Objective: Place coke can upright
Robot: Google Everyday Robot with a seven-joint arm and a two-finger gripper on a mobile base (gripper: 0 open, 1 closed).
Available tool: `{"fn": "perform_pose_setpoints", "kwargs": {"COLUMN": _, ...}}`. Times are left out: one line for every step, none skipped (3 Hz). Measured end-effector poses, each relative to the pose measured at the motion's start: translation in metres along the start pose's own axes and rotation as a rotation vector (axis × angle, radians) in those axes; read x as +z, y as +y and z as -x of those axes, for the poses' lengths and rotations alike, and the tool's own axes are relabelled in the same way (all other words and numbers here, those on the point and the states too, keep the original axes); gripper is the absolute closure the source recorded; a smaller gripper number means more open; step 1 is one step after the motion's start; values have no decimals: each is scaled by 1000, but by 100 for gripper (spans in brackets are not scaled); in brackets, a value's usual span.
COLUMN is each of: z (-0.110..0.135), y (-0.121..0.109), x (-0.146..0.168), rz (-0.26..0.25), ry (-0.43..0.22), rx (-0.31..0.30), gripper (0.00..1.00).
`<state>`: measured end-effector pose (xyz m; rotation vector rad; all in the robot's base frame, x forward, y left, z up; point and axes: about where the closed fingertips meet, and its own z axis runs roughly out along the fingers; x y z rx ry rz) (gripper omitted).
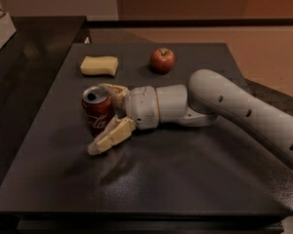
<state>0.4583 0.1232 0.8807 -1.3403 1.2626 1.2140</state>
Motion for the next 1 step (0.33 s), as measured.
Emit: {"fn": "perform_pose_setpoints", "kwargs": {"z": 0, "y": 0, "x": 0, "rz": 0, "ry": 0, "rx": 0, "gripper": 0}}
